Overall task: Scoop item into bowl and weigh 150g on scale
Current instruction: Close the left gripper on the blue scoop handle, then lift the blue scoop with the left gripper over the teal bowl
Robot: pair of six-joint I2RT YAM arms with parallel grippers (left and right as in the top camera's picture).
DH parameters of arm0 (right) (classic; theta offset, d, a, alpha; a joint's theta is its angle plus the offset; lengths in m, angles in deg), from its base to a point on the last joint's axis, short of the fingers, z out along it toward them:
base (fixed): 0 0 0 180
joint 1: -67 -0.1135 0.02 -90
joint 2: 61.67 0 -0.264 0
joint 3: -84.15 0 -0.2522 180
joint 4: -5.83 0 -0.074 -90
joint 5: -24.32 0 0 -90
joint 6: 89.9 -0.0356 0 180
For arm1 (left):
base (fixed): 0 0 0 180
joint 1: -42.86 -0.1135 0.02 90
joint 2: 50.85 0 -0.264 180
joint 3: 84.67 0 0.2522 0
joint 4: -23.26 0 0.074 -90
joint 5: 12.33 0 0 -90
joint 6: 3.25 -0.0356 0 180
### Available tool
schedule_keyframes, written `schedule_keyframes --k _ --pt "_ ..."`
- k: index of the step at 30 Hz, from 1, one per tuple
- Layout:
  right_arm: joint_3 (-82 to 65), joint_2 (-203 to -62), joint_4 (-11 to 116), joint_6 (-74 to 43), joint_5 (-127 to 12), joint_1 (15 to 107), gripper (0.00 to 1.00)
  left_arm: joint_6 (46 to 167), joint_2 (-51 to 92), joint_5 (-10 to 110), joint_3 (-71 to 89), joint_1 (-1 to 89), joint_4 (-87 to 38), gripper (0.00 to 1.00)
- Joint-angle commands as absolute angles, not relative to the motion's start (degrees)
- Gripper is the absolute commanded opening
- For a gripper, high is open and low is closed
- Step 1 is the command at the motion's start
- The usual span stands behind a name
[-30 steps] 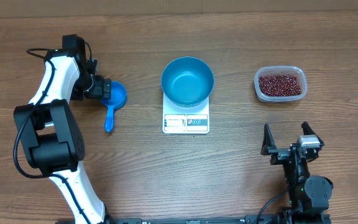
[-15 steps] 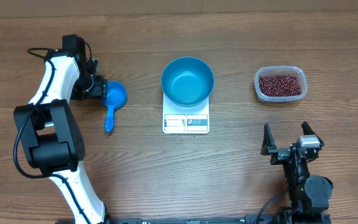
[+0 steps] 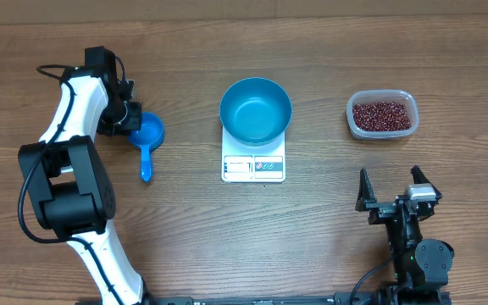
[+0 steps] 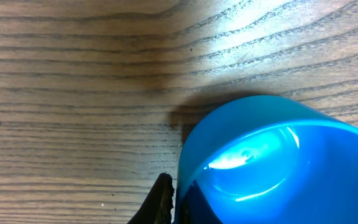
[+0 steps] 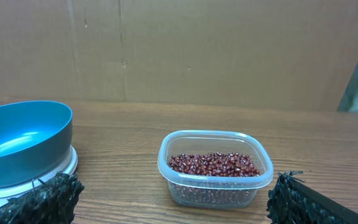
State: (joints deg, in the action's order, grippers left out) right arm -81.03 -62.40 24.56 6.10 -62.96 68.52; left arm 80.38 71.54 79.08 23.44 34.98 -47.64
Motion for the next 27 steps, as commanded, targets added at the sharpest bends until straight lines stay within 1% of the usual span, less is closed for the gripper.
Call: schedule_keyframes --k 1,7,13,22,27 --pt "-81.62 -61.83 24.25 5.95 -63.22 68.74 1.00 80.12 72.63 79.06 23.94 35.18 -47.66 0.04" --pt "-81.62 -61.83 24.27 5.95 -63.22 68.74 1.00 80.12 72.61 79.10 23.99 35.18 -48.21 0.04" --pt "-81.62 -61.83 24.27 5.95 -63.22 68.74 1.00 80.58 71.87 79.08 27.31 35.18 -52.19 0.04" --pt "-81.62 -61.83 24.27 5.95 -63.22 68.74 1.00 84.86 71.50 79.06 47.02 35.18 -64.03 0.04" --pt "-81.62 -61.83 24.27 5.95 -63.22 68.74 1.00 91.99 71.36 79.06 61.10 35.48 -72.80 0.04"
